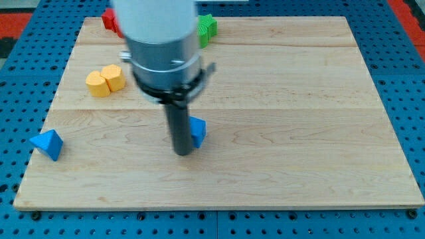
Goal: Place the cube to the right of the green star
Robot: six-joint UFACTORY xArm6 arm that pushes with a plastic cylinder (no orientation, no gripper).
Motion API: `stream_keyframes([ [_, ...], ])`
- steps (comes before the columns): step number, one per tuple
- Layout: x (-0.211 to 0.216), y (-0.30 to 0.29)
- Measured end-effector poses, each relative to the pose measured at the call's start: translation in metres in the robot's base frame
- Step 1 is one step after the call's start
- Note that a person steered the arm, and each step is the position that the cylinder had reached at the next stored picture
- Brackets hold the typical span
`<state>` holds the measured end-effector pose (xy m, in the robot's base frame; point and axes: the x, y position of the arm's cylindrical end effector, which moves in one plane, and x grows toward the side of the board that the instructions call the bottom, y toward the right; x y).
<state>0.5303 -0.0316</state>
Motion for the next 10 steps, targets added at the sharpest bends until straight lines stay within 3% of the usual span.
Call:
stream_keyframes([
  [2,-0.012,0.051],
  [3,-0.017,0.027],
  [5,-0.012,-0.081],
  [6,-0.039,-0.062],
  [7,-0.039,-0.026],
  [8,-0.007,-0.014],
  [9,-0.004,0.018],
  [10,-0.042,0.031],
])
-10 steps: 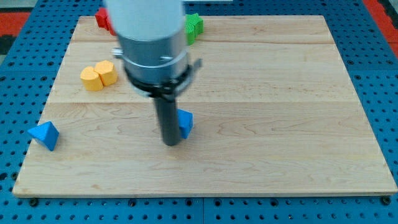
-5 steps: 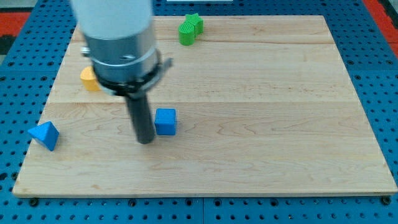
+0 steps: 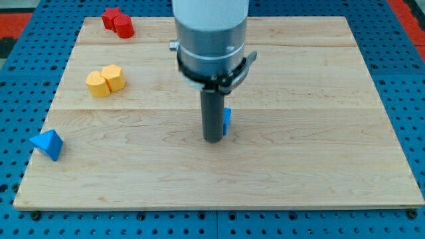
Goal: Place the cube to the right of the green star
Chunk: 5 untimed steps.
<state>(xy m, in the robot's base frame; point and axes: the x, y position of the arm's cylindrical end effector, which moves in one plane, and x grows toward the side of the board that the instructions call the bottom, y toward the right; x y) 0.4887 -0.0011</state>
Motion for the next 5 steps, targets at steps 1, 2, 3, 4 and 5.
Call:
stream_keyframes([
  [1,-0.047,0.003],
  [2,-0.074,0.013],
  [3,-0.082,0.052],
  [4,-0.126,0.061],
  [5,-0.187,0.060],
])
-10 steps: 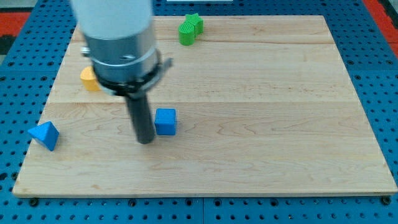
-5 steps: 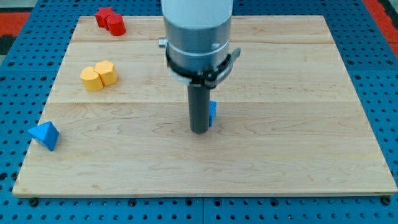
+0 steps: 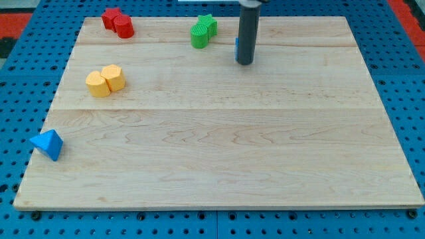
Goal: Place the cube to the right of the green star
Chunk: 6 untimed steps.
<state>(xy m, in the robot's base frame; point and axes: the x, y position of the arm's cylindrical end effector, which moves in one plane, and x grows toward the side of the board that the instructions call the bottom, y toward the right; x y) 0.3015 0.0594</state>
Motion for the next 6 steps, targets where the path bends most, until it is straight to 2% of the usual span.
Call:
stream_keyframes([
  [1,-0.044,0.000],
  [2,-0.051,0.001],
  [4,-0.059,-0.050],
  [6,-0.110,-0.007],
])
